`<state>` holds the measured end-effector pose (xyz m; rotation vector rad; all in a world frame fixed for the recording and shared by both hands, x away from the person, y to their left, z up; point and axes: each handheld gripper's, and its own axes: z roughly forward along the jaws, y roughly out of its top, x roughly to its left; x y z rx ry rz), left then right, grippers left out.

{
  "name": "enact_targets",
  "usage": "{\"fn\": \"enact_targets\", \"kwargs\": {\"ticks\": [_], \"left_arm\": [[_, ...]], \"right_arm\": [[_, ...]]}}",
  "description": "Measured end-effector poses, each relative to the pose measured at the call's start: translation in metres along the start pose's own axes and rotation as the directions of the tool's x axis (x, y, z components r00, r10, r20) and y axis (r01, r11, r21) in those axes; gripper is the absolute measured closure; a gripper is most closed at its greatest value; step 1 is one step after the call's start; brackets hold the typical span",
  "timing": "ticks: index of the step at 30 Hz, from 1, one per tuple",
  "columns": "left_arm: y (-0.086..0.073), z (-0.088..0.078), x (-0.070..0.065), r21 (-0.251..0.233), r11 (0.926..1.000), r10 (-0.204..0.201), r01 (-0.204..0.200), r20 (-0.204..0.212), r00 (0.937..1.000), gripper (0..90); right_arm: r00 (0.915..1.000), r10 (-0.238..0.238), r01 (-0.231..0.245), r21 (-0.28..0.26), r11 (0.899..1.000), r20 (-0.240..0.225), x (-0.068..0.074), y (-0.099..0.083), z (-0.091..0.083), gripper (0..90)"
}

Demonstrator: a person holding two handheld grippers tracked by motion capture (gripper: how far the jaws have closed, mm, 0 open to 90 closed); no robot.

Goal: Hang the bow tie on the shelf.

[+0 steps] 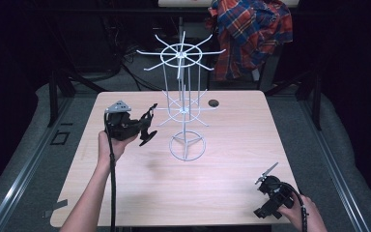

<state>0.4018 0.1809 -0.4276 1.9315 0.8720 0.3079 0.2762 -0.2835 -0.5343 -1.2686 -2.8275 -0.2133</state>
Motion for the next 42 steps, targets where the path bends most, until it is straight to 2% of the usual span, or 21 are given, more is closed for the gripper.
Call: {"fn": "enact_targets", "kwargs": {"ticks": [1,2,11,14,17,18,27,35,42], "left_arm": [[0.000,0.000,0.000,0.002,1.0000,0.002,-0.002,0.002,1.0000,88.7],[0.000,0.001,-0.001,0.007,1.0000,0.006,-0.006,-0.002,1.0000,88.7],[-0.003,0.003,0.000,0.017,0.9999,0.003,-0.002,-0.012,0.9999,88.7],[-0.005,0.004,0.000,0.024,0.9997,-0.002,0.002,-0.011,0.9999,88.7],[-0.005,0.005,0.000,0.033,0.9994,0.006,-0.005,-0.019,0.9998,88.7],[-0.006,0.005,0.000,0.033,0.9994,0.007,-0.006,-0.023,0.9997,88.7],[-0.008,0.010,-0.001,0.057,0.9983,0.013,-0.011,-0.042,0.9990,88.8],[-0.011,0.015,0.000,0.099,0.9950,0.018,-0.011,-0.068,0.9975,88.7],[-0.014,0.018,0.003,0.125,0.9920,-0.008,0.017,-0.078,0.9969,88.6]], "right_arm": [[0.9997,0.023,-0.023,-0.030,0.999,0.001,0.002,-0.001,0.002,9.7],[1.0000,0.002,-0.002,-0.003,1.000,0.000,0.000,0.000,0.000,9.7],[1.0000,-0.003,0.003,-0.014,1.000,-0.006,0.001,0.000,0.001,9.7],[1.0000,-0.008,0.008,-0.001,1.000,-0.001,0.001,0.001,0.000,9.8],[1.0000,0.006,-0.006,-0.019,1.000,-0.001,0.002,0.000,0.002,9.8],[1.0000,-0.006,0.006,0.002,1.000,-0.004,0.001,0.001,0.001,9.8],[1.0000,-0.005,0.005,0.002,1.000,-0.007,0.000,0.001,0.001,9.8],[1.0000,-0.004,0.004,0.001,1.000,-0.009,0.001,0.001,0.002,9.8],[1.0000,-0.004,0.004,0.005,1.000,-0.008,0.001,0.001,0.002,9.8]]}}
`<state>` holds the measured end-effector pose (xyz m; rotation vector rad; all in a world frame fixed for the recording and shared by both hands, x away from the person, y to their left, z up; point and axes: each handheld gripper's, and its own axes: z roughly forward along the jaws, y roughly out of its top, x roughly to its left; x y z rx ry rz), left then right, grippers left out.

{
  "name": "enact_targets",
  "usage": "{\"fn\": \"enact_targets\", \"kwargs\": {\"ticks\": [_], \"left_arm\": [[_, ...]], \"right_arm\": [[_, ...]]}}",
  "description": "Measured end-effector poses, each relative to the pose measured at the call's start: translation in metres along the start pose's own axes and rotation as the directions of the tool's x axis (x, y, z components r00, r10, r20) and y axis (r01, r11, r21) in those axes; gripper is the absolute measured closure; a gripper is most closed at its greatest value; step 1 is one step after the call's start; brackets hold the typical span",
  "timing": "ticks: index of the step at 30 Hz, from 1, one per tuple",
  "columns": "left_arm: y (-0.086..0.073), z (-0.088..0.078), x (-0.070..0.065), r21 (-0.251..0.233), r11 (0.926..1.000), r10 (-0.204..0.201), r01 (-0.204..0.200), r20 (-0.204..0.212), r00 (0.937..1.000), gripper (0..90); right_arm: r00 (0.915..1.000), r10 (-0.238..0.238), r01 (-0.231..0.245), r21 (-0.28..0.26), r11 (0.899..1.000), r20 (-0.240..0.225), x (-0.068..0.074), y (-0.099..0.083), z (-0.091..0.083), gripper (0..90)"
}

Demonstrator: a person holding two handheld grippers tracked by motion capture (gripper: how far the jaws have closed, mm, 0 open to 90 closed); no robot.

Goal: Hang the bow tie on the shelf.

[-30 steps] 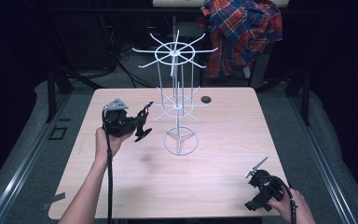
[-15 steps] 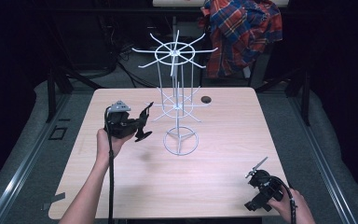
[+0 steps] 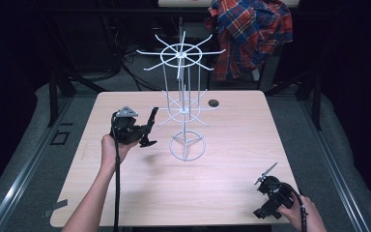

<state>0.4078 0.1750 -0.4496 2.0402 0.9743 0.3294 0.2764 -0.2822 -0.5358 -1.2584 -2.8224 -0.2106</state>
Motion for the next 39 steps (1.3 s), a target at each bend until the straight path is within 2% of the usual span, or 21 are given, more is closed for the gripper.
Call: {"fn": "enact_targets", "kwargs": {"ticks": [3,6,15,26,39], "left_arm": [[-0.002,0.000,0.003,-0.019,0.9993,-0.031,0.031,-0.004,0.9995,88.5],[-0.004,0.001,0.006,-0.017,0.9988,-0.046,0.046,-0.007,0.9989,88.5],[-0.005,0.008,0.009,0.029,0.9980,-0.056,0.056,-0.024,0.9982,87.8],[-0.010,0.017,0.009,0.039,0.9970,-0.065,0.067,-0.047,0.9968,87.7],[-0.010,0.018,0.007,0.051,0.9964,-0.065,0.067,-0.042,0.9970,87.7]], "right_arm": [[1.0000,-0.001,0.001,0.002,1.000,0.002,0.000,0.000,0.000,9.8],[1.0000,0.000,0.000,-0.001,1.000,0.001,0.000,0.000,0.000,9.8],[1.0000,0.001,-0.001,0.002,1.000,0.000,0.000,0.000,0.001,9.8],[1.0000,0.002,-0.002,0.005,1.000,-0.004,0.000,0.000,0.002,9.8],[1.0000,0.006,-0.006,-0.007,1.000,0.000,0.002,0.000,0.000,9.8]]}}
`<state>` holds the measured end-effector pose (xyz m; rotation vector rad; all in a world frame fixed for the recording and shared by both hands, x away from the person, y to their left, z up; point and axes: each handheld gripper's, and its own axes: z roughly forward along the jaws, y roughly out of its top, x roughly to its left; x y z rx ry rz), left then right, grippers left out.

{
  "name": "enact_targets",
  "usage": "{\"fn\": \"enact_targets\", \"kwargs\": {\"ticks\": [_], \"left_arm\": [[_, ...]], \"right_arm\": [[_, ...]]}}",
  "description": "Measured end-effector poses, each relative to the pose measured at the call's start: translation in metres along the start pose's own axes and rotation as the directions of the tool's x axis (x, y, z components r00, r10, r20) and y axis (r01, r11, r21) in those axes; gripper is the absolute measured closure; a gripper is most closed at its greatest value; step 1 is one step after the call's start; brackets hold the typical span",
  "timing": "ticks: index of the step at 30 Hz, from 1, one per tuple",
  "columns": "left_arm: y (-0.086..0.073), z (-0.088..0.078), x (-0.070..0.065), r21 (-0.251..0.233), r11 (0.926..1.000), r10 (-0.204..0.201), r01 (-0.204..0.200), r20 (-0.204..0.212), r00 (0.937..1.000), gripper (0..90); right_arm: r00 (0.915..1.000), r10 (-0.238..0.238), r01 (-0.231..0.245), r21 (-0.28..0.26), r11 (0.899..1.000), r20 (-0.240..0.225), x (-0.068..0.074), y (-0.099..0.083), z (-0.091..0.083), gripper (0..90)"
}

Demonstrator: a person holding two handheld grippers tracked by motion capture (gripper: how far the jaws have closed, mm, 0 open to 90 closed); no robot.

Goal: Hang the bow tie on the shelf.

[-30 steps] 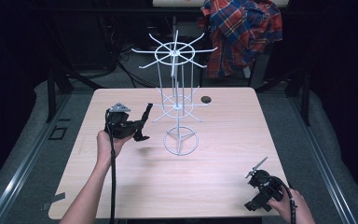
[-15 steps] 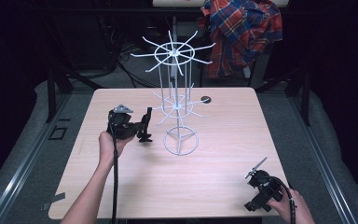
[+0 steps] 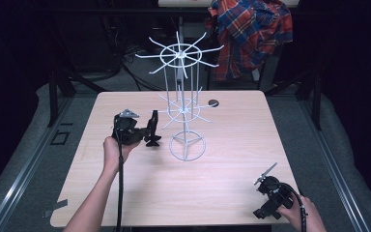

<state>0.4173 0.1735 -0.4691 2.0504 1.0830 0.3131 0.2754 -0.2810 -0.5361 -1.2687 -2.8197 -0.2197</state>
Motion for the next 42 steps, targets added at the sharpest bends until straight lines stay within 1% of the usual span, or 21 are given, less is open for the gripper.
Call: {"fn": "enact_targets", "kwargs": {"ticks": [2,3,4,5,7,8,9,11,13,14,17,18,20,22,23,29,36,39,40,41,42], "left_arm": [[0.000,0.000,0.001,0.005,1.0000,0.000,0.000,0.008,1.0000,85.4],[-0.001,0.000,0.002,0.000,0.9999,-0.015,0.015,0.010,0.9998,82.1],[-0.001,0.000,0.002,0.000,0.9999,-0.015,0.015,0.010,0.9998,80.1],[-0.001,0.000,0.002,0.000,0.9998,-0.018,0.018,0.012,0.9998,80.1],[-0.001,-0.001,0.003,-0.001,0.9997,-0.025,0.025,0.009,0.9996,74.2],[0.000,-0.002,0.003,-0.002,0.9996,-0.026,0.026,0.007,0.9996,70.6],[0.000,-0.004,0.004,-0.008,0.9992,-0.039,0.039,0.006,0.9992,60.2],[-0.001,-0.005,0.005,-0.013,0.9987,-0.050,0.050,0.007,0.9987,50.5],[-0.001,-0.008,0.005,-0.007,0.9989,-0.046,0.046,0.002,0.9989,39.7],[-0.001,-0.009,0.005,-0.013,0.9988,-0.047,0.047,-0.003,0.9989,36.3],[-0.001,-0.013,0.005,-0.016,0.9987,-0.049,0.049,-0.005,0.9988,28.1],[-0.001,-0.016,0.006,-0.016,0.9982,-0.057,0.057,-0.004,0.9983,26.1],[-0.002,-0.020,0.007,-0.014,0.9978,-0.065,0.065,-0.006,0.9979,24.5],[-0.004,-0.024,0.008,-0.012,0.9971,-0.075,0.075,-0.007,0.9971,18.6],[-0.005,-0.026,0.008,-0.019,0.9967,-0.079,0.079,-0.011,0.9968,17.7],[-0.015,-0.043,0.011,-0.008,0.9958,-0.091,0.091,-0.034,0.9952,14.1],[-0.023,-0.056,0.010,-0.016,0.9947,-0.103,0.102,-0.065,0.9926,10.3],[-0.027,-0.057,0.007,0.003,0.9950,-0.099,0.100,-0.083,0.9915,9.0],[-0.028,-0.057,0.007,0.018,0.9945,-0.101,0.103,-0.086,0.9912,8.7],[-0.030,-0.056,0.005,0.030,0.9934,-0.108,0.111,-0.088,0.9902,7.9],[-0.031,-0.055,0.004,0.052,0.9926,-0.105,0.110,-0.091,0.9903,6.8]], "right_arm": [[1.0000,0.000,0.000,0.002,1.000,0.000,0.000,0.000,0.000,9.8],[1.0000,0.001,-0.001,0.004,1.000,0.000,0.000,0.000,0.000,9.9],[1.0000,-0.004,0.004,0.009,1.000,0.004,-0.001,0.000,0.000,9.9],[1.0000,-0.004,0.004,0.009,1.000,0.004,-0.001,0.000,0.000,9.9],[0.9999,0.011,-0.011,-0.004,1.000,0.003,0.001,-0.001,0.000,9.9],[1.0000,0.010,-0.010,-0.008,1.000,0.002,0.001,-0.001,0.000,9.9],[0.9999,0.011,-0.011,-0.005,1.000,0.003,0.001,-0.001,0.000,9.9],[0.9999,0.009,-0.009,-0.006,1.000,0.004,0.001,-0.001,0.000,9.9],[0.9999,0.013,-0.013,-0.012,1.000,0.001,0.001,-0.001,0.000,9.9],[1.0000,0.002,-0.002,-0.004,1.000,0.004,0.001,-0.001,-0.001,9.9],[1.0000,0.007,-0.007,-0.004,1.000,0.006,0.001,-0.001,-0.001,9.8],[1.0000,0.005,-0.005,-0.002,1.000,0.008,0.001,-0.001,-0.001,9.8],[1.0000,-0.004,0.004,0.005,1.000,0.006,0.001,-0.001,-0.001,9.8],[1.0000,-0.003,0.003,0.004,1.000,0.007,0.001,-0.001,-0.002,9.8],[0.9999,-0.007,0.007,0.009,1.000,0.010,0.000,-0.001,-0.002,9.8],[1.0000,-0.007,0.007,-0.002,1.000,0.006,0.001,-0.001,-0.001,9.9],[0.9999,-0.012,0.012,-0.008,1.000,0.009,0.001,0.000,-0.002,9.8],[1.0000,0.000,0.000,-0.021,1.000,0.007,0.002,0.000,-0.002,9.8],[0.9999,-0.009,0.009,-0.015,1.000,0.010,0.001,0.000,-0.003,9.8],[0.9998,-0.005,0.006,-0.019,1.000,0.020,0.002,0.000,-0.003,9.8],[0.9999,0.008,-0.008,-0.034,0.999,0.010,0.002,-0.001,-0.003,9.8]]}}
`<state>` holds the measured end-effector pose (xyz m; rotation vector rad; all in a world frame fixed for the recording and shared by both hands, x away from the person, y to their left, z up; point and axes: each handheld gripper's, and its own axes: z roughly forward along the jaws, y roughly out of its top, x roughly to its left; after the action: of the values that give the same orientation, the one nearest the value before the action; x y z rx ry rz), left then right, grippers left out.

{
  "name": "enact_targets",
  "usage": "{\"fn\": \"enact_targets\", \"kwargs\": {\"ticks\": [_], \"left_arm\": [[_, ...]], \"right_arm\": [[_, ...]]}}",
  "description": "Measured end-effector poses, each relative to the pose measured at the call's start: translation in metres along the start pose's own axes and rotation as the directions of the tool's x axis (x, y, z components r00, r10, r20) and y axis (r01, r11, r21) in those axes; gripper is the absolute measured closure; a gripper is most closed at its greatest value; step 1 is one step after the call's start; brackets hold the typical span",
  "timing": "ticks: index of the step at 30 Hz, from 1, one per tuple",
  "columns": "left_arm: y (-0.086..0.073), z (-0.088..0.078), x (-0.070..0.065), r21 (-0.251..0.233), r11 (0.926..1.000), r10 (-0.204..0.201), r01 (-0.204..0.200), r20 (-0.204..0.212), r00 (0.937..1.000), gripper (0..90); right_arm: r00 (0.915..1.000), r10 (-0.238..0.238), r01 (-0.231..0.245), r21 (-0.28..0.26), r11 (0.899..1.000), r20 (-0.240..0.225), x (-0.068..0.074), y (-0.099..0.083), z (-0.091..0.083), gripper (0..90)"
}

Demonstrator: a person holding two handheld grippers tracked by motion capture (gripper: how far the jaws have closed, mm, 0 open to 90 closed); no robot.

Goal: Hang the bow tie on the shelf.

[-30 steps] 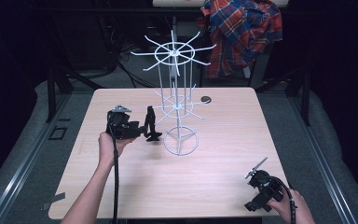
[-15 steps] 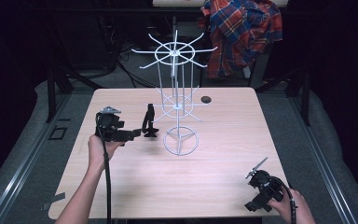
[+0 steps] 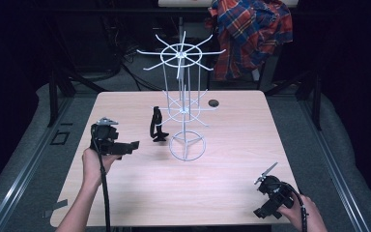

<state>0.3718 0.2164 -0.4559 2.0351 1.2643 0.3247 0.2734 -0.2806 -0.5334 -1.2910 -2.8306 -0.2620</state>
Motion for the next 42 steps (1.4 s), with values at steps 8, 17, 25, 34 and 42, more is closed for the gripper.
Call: {"fn": "enact_targets", "kwargs": {"ticks": [8,17,25,34,42], "left_arm": [[-0.012,0.004,-0.010,0.060,0.9980,0.023,-0.021,-0.026,0.9994,1.5],[-0.028,0.007,-0.012,0.111,0.9936,0.027,-0.021,-0.056,0.9980,0.1],[-0.044,0.010,-0.020,0.180,0.9816,0.079,-0.065,-0.070,0.9944,0.0],[-0.073,0.014,-0.026,0.290,0.9522,0.121,-0.097,-0.066,0.9905,0.0],[-0.084,0.020,-0.023,0.358,0.9295,0.118,-0.090,-0.056,0.9915,0.0]], "right_arm": [[0.9999,-0.012,0.011,0.010,1.000,0.008,-0.001,0.000,-0.003,9.8],[0.9997,-0.015,0.015,0.010,1.000,0.019,0.000,0.000,-0.003,9.8],[0.9996,-0.024,0.023,0.005,1.000,0.016,0.002,0.001,-0.002,9.7],[0.9995,-0.028,0.028,0.004,1.000,0.017,0.004,0.001,-0.002,9.7],[0.9988,-0.046,0.045,0.017,0.999,0.016,0.006,0.003,-0.003,9.9]]}}
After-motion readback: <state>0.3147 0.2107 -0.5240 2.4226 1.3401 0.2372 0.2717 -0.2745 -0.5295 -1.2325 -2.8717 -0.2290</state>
